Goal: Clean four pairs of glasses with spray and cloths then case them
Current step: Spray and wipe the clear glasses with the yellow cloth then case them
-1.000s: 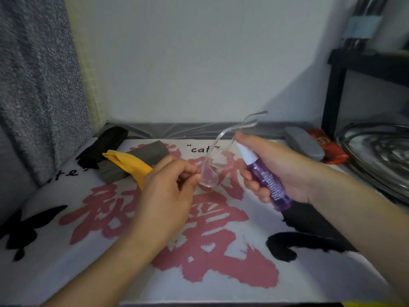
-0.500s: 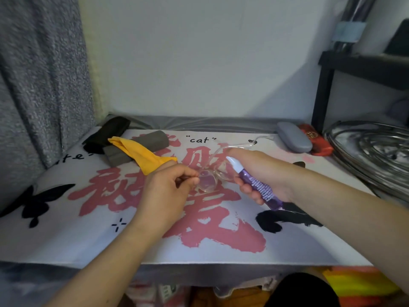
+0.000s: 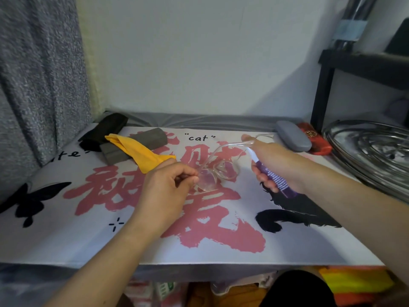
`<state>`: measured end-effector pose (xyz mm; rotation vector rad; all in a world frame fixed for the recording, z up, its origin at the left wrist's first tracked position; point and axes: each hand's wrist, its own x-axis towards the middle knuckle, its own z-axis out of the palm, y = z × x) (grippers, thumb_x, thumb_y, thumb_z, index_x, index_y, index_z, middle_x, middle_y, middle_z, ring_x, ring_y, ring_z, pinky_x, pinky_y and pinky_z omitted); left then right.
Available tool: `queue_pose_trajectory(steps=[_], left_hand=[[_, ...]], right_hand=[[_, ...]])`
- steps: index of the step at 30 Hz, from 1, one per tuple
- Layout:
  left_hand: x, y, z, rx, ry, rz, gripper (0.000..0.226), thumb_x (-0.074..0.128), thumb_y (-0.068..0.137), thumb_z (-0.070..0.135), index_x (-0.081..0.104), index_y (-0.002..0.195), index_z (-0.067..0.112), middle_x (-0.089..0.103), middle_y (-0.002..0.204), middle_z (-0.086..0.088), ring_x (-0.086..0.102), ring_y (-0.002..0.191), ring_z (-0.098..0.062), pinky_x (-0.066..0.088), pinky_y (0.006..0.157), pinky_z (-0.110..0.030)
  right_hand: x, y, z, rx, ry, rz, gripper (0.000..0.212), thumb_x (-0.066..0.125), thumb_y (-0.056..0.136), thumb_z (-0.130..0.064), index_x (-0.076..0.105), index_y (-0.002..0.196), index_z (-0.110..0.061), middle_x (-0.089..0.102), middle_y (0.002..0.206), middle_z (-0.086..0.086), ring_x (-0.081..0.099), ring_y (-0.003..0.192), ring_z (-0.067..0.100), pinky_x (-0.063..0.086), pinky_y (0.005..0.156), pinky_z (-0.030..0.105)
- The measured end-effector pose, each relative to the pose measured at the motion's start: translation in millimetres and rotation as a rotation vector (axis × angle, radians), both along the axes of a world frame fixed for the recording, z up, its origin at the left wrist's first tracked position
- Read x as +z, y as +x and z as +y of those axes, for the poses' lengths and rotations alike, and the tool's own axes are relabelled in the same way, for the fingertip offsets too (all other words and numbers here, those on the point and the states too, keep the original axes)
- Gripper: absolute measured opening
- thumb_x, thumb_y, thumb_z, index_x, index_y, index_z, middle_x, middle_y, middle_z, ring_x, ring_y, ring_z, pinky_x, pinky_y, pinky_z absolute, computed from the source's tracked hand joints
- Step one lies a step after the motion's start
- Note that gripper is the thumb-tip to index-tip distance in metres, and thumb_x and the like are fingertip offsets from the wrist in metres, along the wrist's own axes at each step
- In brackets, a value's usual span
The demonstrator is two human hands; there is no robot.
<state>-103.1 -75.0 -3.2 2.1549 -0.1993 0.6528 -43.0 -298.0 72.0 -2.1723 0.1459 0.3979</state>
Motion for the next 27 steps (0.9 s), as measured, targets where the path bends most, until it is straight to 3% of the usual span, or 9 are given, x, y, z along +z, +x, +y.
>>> queue_pose_trajectory(steps=[7,11,17,21,24,27], left_hand=[[2,-1,-1,0.0,0.006,0.006,0.012,0.076,0.088,0.009,0.076,0.084,0.021,0.062,0.08,0.011,0.059,0.08,-0.007,0.046,0.067,-0.014],[1,-2,-2,-0.001,-0.01,0.006,0.012,0.076,0.088,0.011,0.075,0.085,0.023,0.062,0.081,0.011,0.059,0.08,-0.007,0.046,0.069,-0.014],[5,-2,-1,0.009,-0.13,0.046,0.015,0.074,0.09,0.017,0.072,0.082,0.03,0.066,0.085,0.012,0.063,0.085,-0.01,0.052,0.078,-0.029],[13,-6,1,0.083,-0.38,0.176,0.009,0.069,0.095,0.021,0.075,0.091,0.027,0.073,0.082,0.008,0.068,0.08,-0.012,0.056,0.08,-0.033],[33,-10,7,0.005,-0.808,0.391,0.014,0.058,0.099,0.005,0.071,0.095,0.004,0.065,0.083,-0.01,0.061,0.066,-0.015,0.054,0.069,-0.03],[53,-20,10,-0.151,-1.198,0.627,0.013,0.051,0.097,0.0,0.063,0.102,0.001,0.06,0.074,-0.008,0.056,0.061,-0.013,0.05,0.056,-0.022]], right_hand=[[-9,11,-1,-0.012,-0.165,-0.074,0.073,0.039,0.094,-0.064,0.051,0.05,-0.008,0.046,0.041,0.005,0.036,0.029,0.021,0.034,0.043,0.023],[-9,12,-3,-0.009,-0.178,-0.131,0.062,0.04,0.094,-0.056,0.053,0.058,-0.007,0.046,0.044,0.004,0.036,0.03,0.02,0.036,0.045,0.025],[-1,3,-8,0.019,-0.209,-0.198,0.077,0.036,0.094,-0.072,0.055,0.057,-0.007,0.05,0.045,0.007,0.043,0.035,0.022,0.045,0.055,0.034],[15,-16,-5,0.005,-0.086,-0.218,0.08,0.035,0.094,-0.074,0.053,0.057,-0.006,0.05,0.045,0.007,0.042,0.036,0.021,0.047,0.06,0.036],[23,-43,0,-0.047,0.111,-0.296,0.078,0.037,0.093,-0.074,0.057,0.061,-0.006,0.053,0.052,0.011,0.044,0.041,0.023,0.046,0.06,0.037],[13,-77,12,-0.086,0.225,-0.369,0.079,0.032,0.094,-0.074,0.056,0.054,-0.01,0.053,0.054,0.016,0.048,0.048,0.023,0.044,0.06,0.037]])
